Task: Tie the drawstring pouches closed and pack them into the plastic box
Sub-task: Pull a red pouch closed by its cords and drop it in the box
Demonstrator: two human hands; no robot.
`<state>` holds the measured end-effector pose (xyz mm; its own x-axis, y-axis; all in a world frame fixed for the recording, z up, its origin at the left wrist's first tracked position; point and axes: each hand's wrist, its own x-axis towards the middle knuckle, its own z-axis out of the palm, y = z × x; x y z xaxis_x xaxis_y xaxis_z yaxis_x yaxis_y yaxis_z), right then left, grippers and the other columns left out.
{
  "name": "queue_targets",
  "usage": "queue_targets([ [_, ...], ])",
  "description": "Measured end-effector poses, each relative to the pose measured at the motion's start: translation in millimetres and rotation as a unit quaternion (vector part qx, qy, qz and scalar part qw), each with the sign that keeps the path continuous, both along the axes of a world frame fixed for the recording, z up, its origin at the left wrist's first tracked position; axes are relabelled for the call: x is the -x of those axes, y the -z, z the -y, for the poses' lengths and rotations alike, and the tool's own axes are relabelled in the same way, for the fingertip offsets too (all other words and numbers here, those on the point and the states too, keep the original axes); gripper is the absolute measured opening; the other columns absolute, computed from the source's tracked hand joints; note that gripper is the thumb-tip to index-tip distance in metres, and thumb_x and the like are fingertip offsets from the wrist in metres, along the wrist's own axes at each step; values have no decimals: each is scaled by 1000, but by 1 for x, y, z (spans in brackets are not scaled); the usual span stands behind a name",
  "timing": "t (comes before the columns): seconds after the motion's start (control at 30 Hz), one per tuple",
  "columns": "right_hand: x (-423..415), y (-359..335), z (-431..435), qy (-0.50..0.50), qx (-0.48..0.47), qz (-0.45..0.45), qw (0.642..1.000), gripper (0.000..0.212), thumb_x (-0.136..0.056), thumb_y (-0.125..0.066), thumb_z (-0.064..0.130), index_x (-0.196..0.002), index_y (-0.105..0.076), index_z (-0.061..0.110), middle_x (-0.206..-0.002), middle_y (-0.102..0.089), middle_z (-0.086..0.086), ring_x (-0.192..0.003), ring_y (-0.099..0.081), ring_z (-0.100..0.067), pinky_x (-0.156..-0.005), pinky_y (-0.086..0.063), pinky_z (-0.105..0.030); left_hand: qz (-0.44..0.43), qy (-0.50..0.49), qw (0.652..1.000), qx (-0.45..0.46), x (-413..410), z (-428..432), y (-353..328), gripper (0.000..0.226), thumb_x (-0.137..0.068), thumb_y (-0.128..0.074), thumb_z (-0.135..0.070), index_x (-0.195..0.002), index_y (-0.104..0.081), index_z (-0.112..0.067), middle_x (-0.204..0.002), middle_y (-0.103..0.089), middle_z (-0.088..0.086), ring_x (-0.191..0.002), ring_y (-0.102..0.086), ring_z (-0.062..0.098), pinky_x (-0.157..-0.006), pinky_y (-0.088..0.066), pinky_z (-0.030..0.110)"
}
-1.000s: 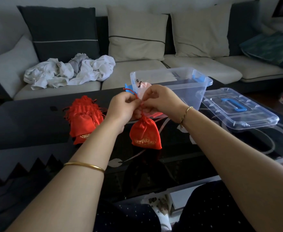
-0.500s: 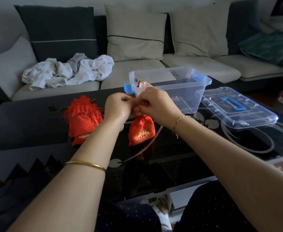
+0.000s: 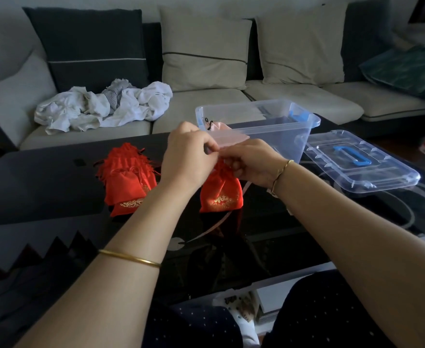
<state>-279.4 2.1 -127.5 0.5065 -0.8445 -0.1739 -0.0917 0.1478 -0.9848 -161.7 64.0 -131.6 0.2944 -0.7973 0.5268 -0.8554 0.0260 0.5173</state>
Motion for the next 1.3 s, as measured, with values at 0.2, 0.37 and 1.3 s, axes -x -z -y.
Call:
queue_targets([
  [0.2, 0, 1, 1, -19, -9, 2, 1000, 20, -88, -57, 3, -69, -54, 7, -59, -42, -4, -51, -33, -8, -52, -26, -20, 38, -21, 999, -19, 2, 0, 4, 12, -80, -71, -19, -90, -74, -12, -111, -53, 9, -111, -47, 28, -88, -45, 43],
  [0.37, 5, 3, 7, -36, 67, -36, 996, 18, -86, -62, 4, -68, -58, 2, -60, -47, -6, -45, -41, -7, -48, -36, -18, 40, -20, 998, -34, -2, 5, 8, 7, -80, -69, -17, -81, -69, -10, -105, -54, 9, -103, -51, 28, -83, -47, 44],
  [1.3, 22, 40, 7, 19, 348, -267, 899, 23, -81, -68, 22, -101, -63, 11, -97, -62, -3, -94, -60, -23, -82, -49, -36, -212, -56, 975, -19, -10, 15, 0, 15, -95, -47, -13, -86, -56, -4, -92, -61, 10, -70, -63, 24, -63, -56, 35],
])
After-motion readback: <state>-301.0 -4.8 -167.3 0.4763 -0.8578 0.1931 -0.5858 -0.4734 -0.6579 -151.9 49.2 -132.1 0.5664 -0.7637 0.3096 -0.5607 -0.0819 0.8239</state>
